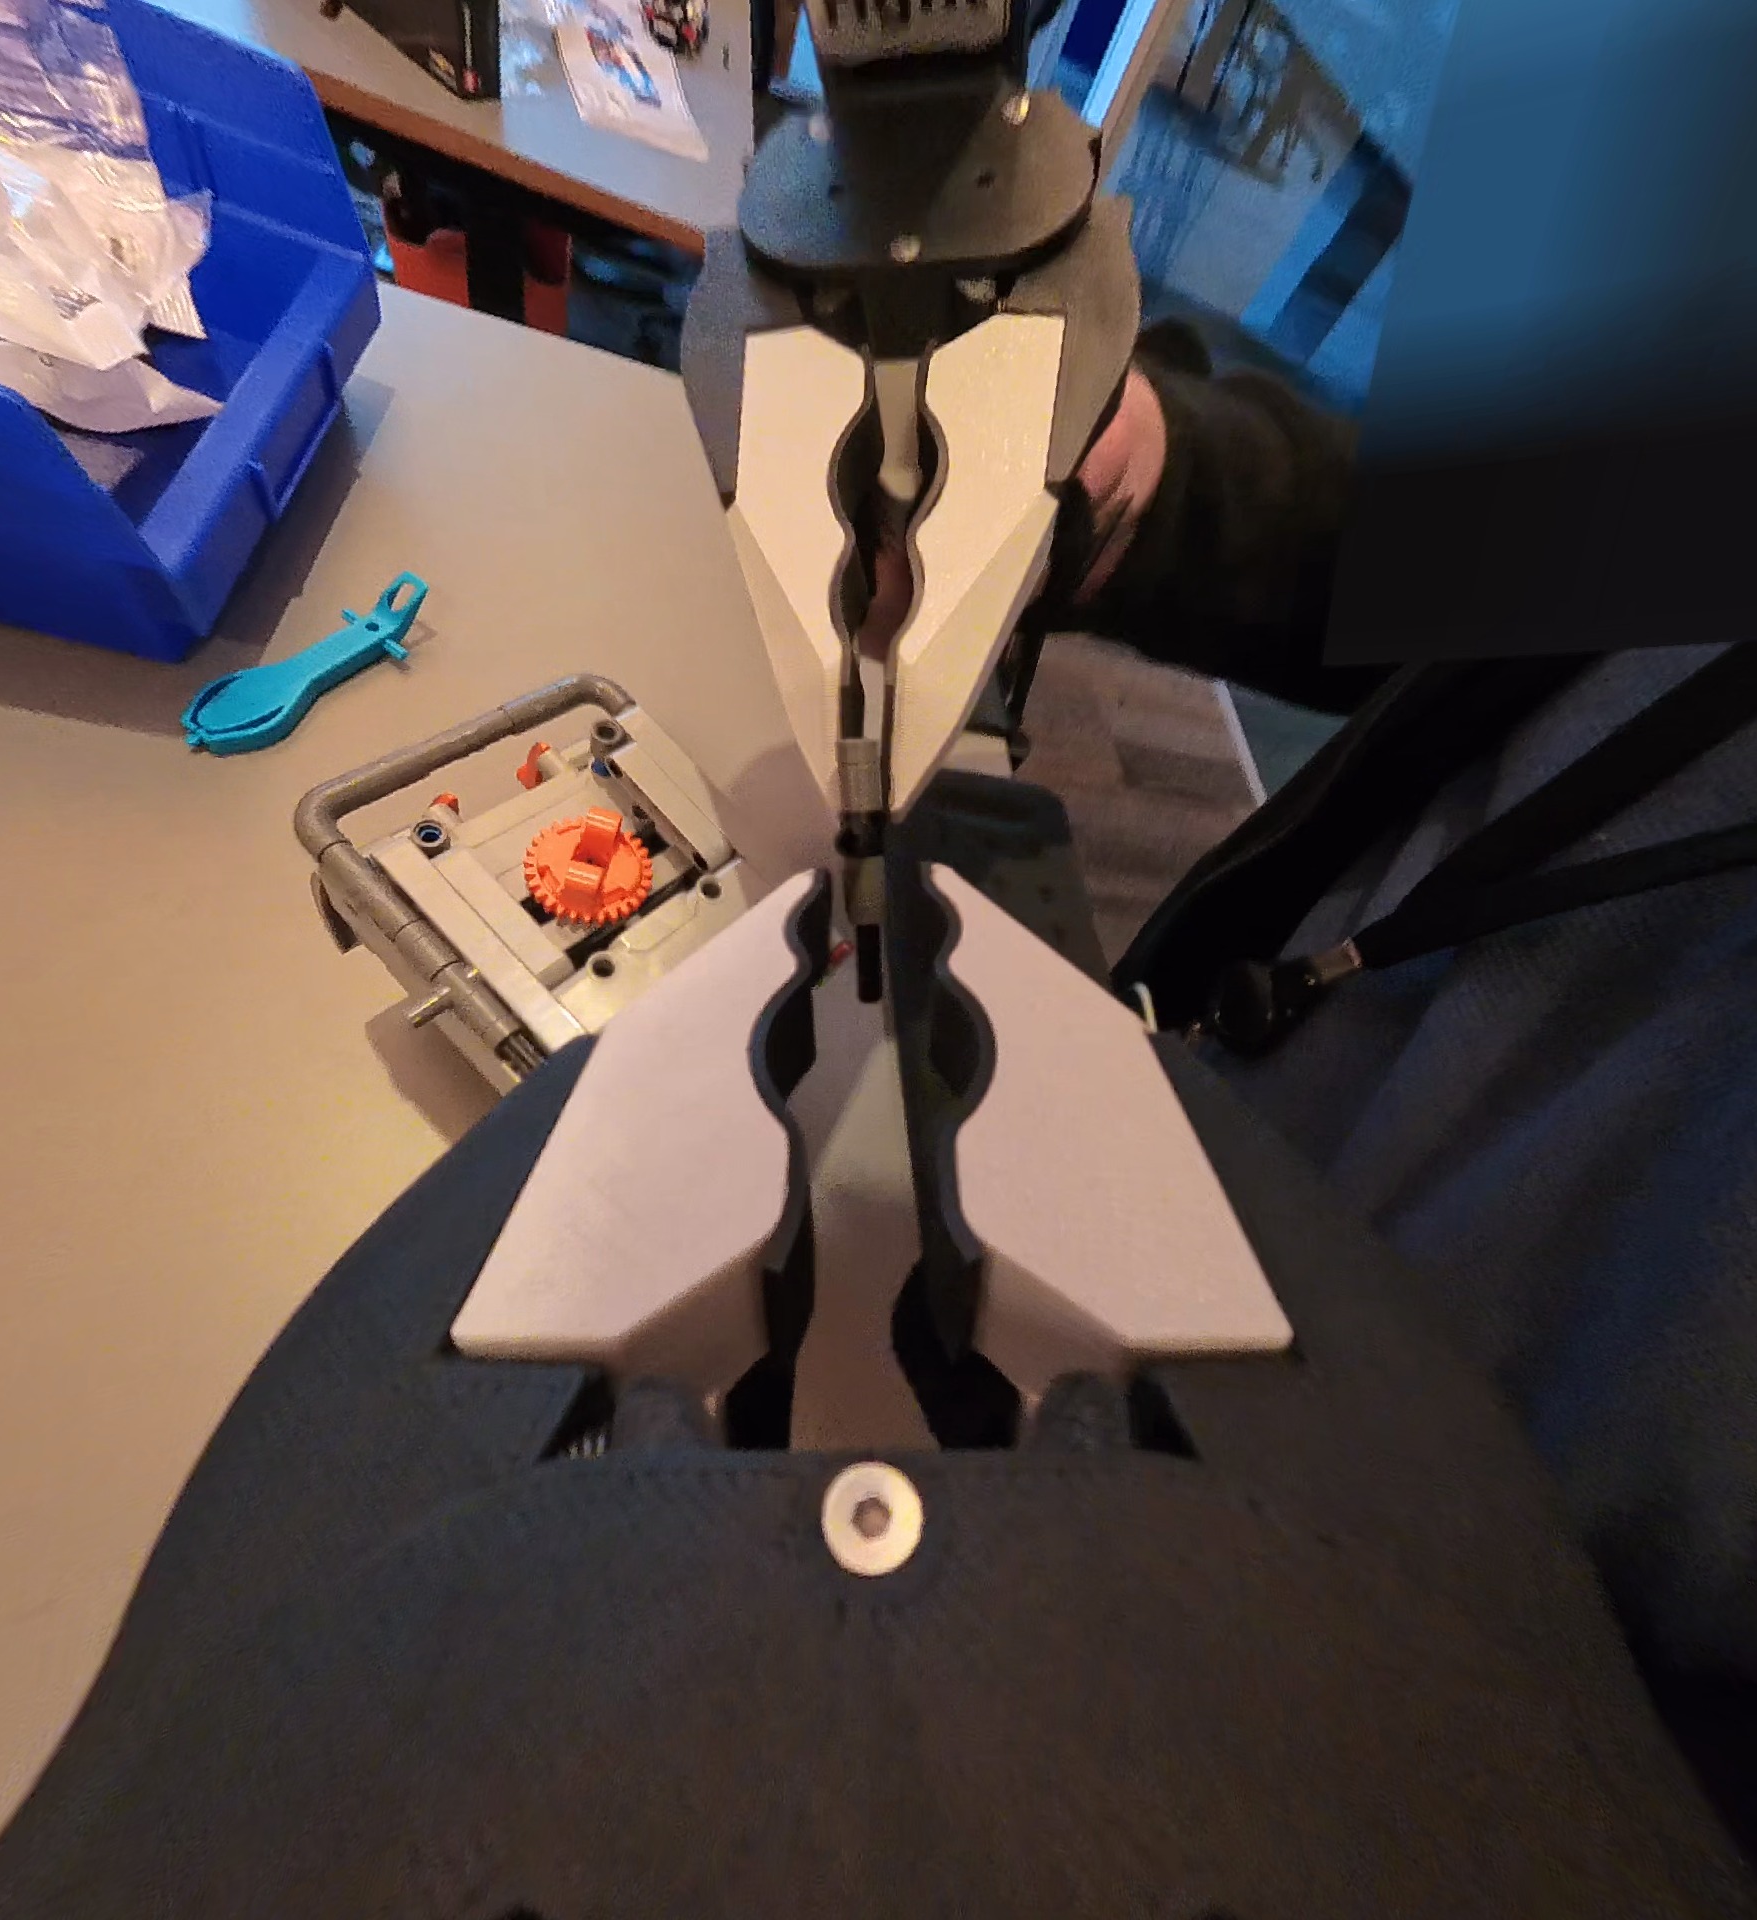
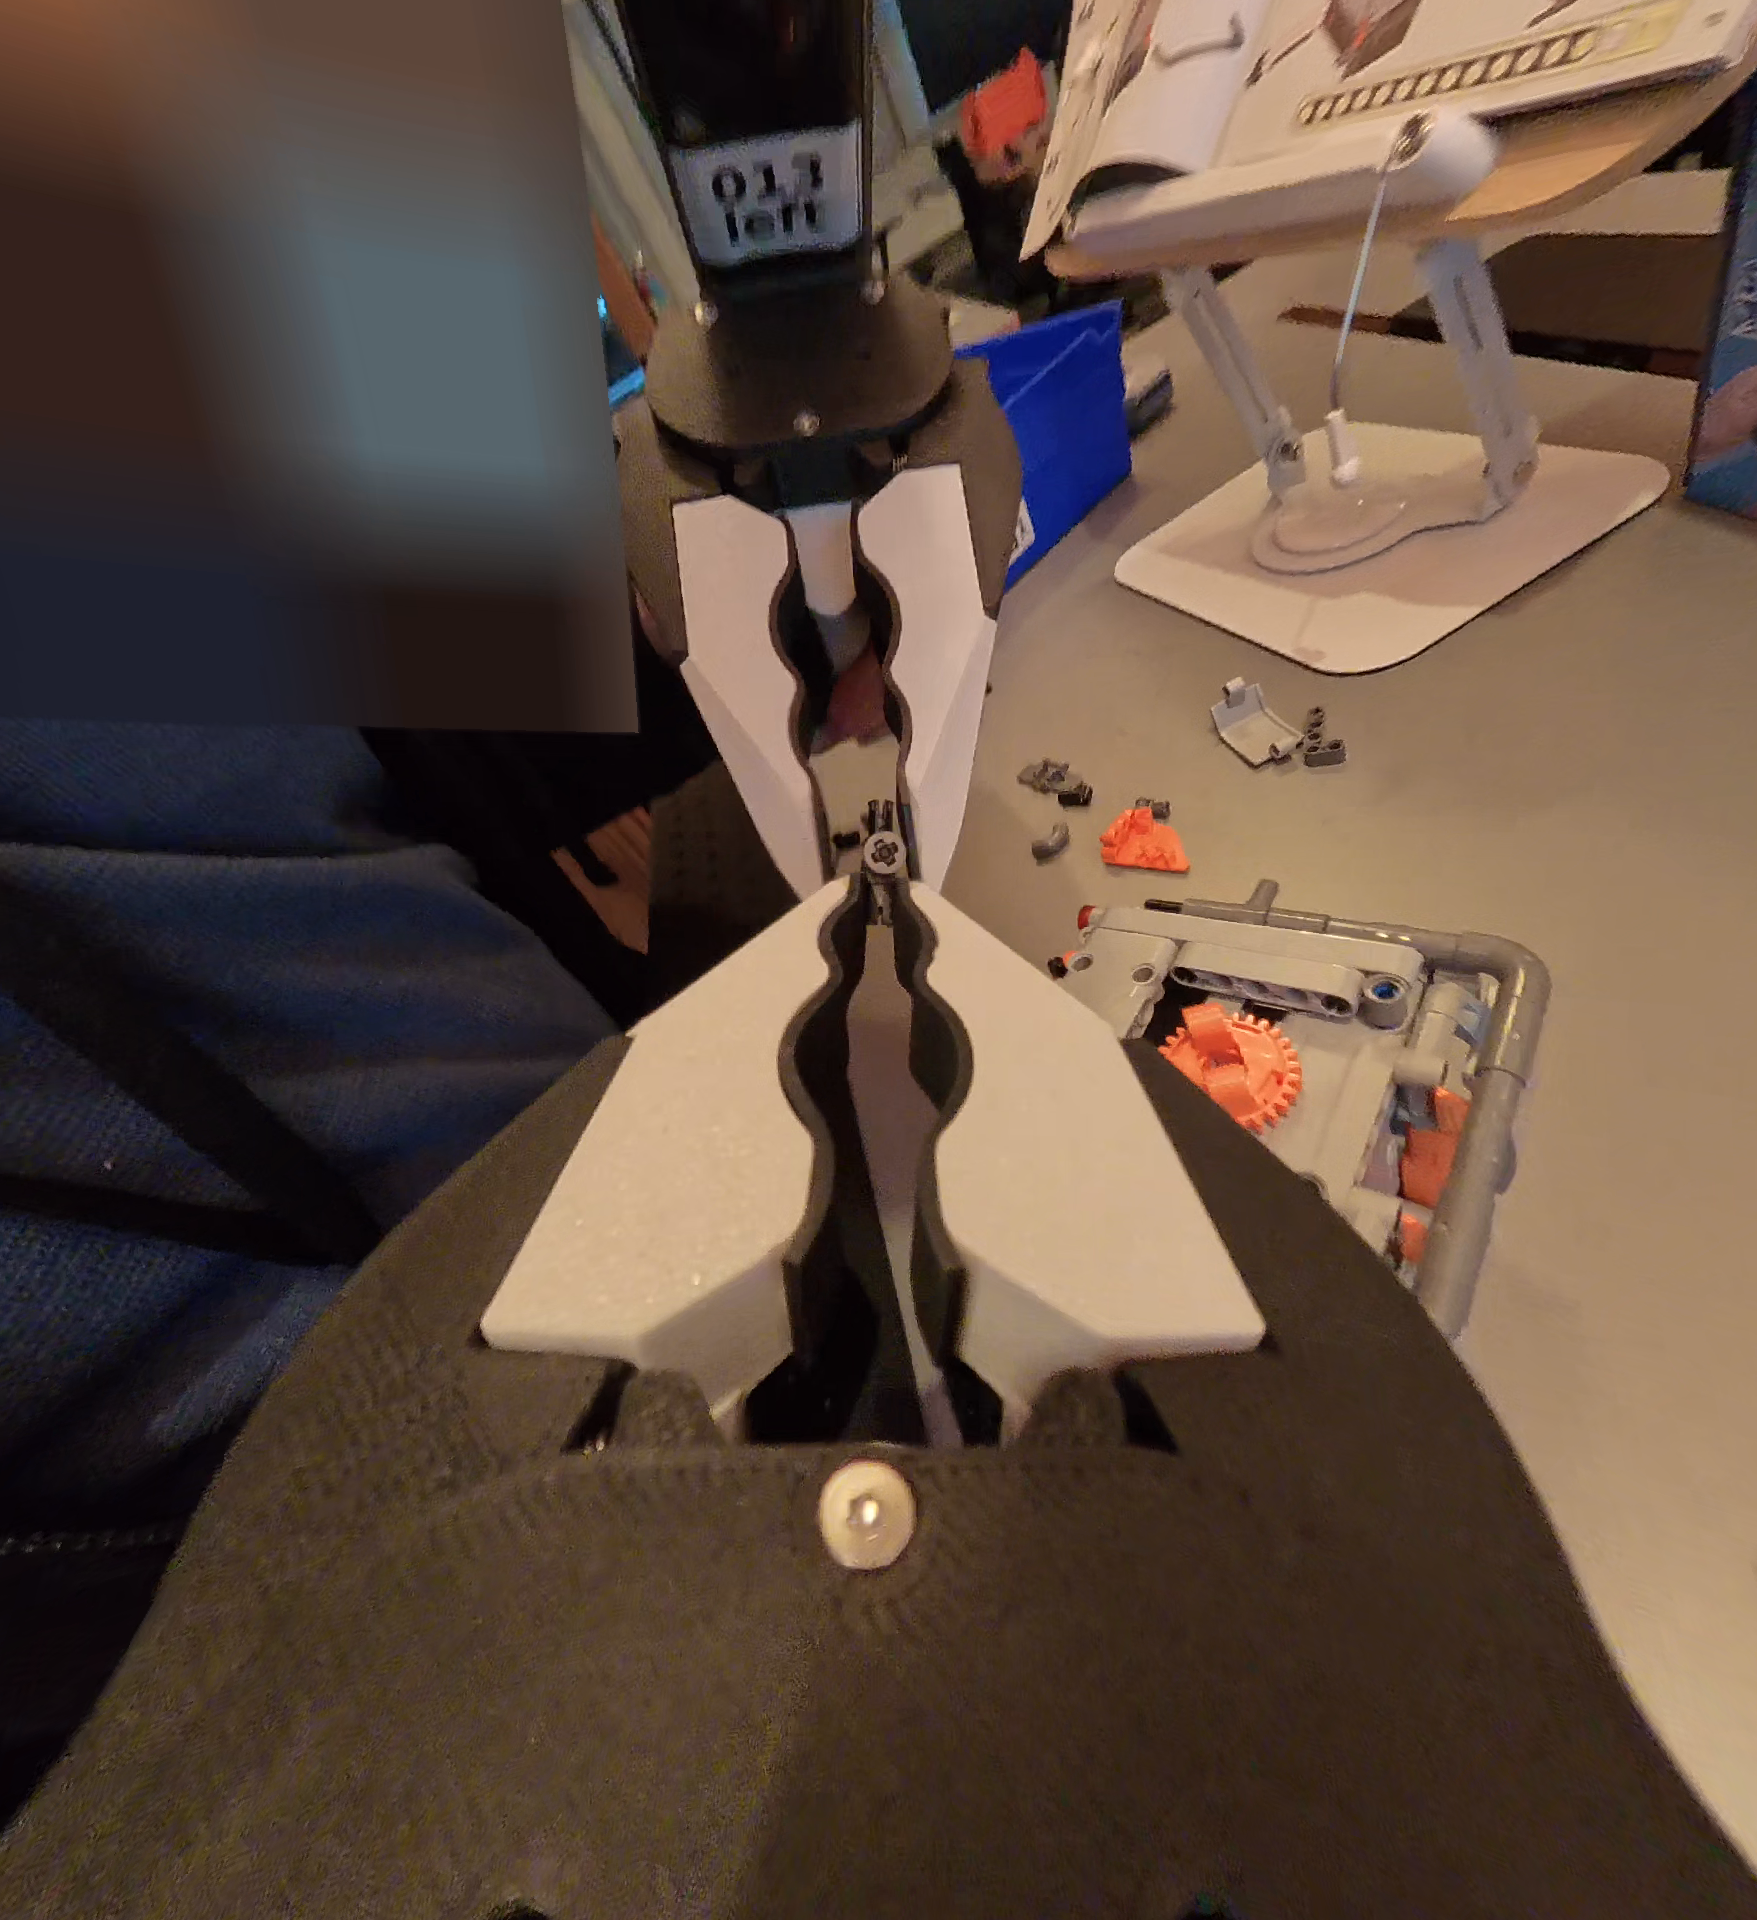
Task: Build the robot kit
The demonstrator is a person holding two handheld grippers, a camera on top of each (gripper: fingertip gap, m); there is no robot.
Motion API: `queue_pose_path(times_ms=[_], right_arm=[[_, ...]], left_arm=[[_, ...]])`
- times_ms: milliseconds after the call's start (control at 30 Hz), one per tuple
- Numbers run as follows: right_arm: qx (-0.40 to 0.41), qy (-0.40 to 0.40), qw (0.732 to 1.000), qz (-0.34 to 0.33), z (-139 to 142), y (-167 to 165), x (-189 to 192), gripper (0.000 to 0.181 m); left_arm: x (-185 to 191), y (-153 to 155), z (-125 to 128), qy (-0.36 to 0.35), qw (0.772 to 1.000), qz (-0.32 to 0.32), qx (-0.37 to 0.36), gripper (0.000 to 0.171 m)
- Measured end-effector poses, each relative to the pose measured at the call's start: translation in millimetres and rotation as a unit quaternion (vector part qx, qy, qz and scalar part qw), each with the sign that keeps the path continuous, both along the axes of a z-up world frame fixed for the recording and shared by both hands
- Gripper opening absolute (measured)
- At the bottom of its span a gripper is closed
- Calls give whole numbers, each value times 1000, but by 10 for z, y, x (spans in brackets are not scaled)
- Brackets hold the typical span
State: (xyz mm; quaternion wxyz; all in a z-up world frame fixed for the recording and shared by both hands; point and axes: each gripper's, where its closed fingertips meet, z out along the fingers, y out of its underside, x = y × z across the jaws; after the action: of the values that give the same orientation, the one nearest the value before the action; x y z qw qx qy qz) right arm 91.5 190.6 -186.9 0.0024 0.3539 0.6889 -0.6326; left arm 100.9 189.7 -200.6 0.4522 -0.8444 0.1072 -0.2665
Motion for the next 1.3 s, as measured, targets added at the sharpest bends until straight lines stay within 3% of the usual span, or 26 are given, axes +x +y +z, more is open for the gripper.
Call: queue_pose_path(times_ms=[67,233,400,500,700,867,967,1000,1133,1300], right_arm=[[-32,0,999,-11,29,55,-6,2],[-93,-7,995,-21,83,133,19,2],[-38,11,999,-30,84,297,49,11],[54,31,997,-38,63,462,30,15],[186,38,981,33,-87,427,68,15],[194,24,979,61,-174,445,90,4],[157,15,985,64,-141,471,94,4],[143,13,988,61,-141,482,85,4],[100,-9,994,53,-190,552,72,4],[96,-12,993,70,-244,568,103,4]], left_arm=[[3,45,69,-48,999,11,21,18],[42,138,90,-115,993,15,38,4],[32,221,19,-78,997,24,16,4],[29,253,-17,-36,999,13,-18,4],[50,367,-108,37,997,-7,-65,4],[47,439,-146,68,995,-11,-75,4],[48,478,-121,65,996,4,-63,5],[32,482,-129,69,995,14,-64,6],[-17,395,-211,95,990,75,-74,46],[-55,306,-553,228,958,140,-102,55]])
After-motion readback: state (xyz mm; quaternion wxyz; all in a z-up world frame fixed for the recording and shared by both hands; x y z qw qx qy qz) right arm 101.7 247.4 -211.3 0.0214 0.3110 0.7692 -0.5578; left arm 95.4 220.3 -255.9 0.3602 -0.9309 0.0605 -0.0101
